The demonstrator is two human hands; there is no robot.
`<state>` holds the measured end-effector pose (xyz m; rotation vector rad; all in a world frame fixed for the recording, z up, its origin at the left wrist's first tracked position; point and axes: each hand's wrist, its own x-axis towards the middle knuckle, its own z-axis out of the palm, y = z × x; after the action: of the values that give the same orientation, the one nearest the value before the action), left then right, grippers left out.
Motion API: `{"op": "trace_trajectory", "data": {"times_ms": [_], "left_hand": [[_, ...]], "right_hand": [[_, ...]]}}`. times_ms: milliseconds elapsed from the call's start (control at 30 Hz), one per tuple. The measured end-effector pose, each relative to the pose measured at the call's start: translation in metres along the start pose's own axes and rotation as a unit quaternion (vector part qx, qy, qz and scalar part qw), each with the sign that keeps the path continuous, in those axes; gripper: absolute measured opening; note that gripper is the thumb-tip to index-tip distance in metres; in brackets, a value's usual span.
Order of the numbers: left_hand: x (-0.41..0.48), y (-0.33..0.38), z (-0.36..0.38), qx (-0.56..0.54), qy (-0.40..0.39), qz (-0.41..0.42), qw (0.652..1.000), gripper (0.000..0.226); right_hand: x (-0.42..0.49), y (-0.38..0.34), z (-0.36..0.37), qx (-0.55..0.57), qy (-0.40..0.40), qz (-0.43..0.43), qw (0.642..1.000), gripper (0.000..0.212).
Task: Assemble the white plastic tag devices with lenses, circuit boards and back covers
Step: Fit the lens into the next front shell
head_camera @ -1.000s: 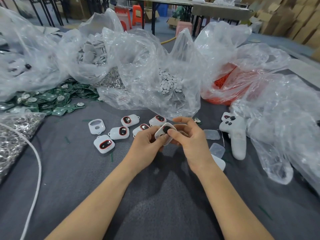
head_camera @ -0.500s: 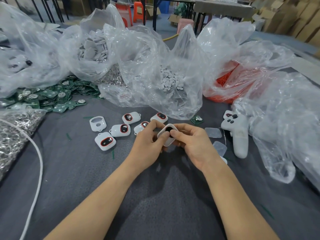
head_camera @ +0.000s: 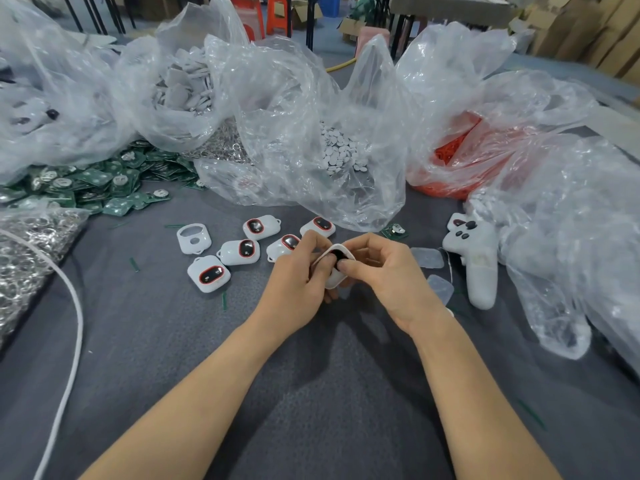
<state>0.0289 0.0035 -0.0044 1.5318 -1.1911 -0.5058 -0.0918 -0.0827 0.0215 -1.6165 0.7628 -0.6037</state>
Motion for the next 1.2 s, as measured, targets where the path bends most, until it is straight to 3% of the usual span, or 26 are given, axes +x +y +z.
{"op": "trace_trajectory", "data": {"times_ms": [133, 433, 600, 767, 933, 1067, 1200], "left_hand": [[0.0, -0.001, 0.002, 0.016, 0.002, -0.007, 1.0, 0.011], [0.002, -0.001, 0.002, 0.061, 0.003, -0.016, 0.998, 0.012], [0.001, 0.003, 0.004, 0.01, 0.051, -0.058, 0.997, 0.015], [0.003, -0.001, -0.002, -0.008, 0.074, -0.081, 0.994, 0.013], [0.005, 0.002, -0.005, -0.064, 0.067, -0.074, 0.993, 0.035], [0.007, 0.004, -0.005, -0.07, 0.045, -0.059, 0.995, 0.031], [0.007, 0.003, -0.006, -0.061, 0.042, -0.039, 0.996, 0.027]], "right_hand": [[-0.001, 0.002, 0.004, -0.007, 0.017, 0.017, 1.0, 0.018], [0.001, 0.003, 0.012, -0.161, 0.078, 0.004, 0.984, 0.014], [-0.001, -0.002, 0.005, -0.114, 0.034, -0.028, 0.992, 0.011], [0.003, -0.003, -0.006, -0.041, 0.146, -0.063, 0.986, 0.014], [0.02, -0.014, -0.016, -0.132, 0.211, -0.057, 0.967, 0.025], [0.074, -0.041, -0.017, -0.285, 0.15, -0.079, 0.944, 0.023], [0.141, -0.048, -0.006, -0.404, 0.115, -0.046, 0.906, 0.033]]}}
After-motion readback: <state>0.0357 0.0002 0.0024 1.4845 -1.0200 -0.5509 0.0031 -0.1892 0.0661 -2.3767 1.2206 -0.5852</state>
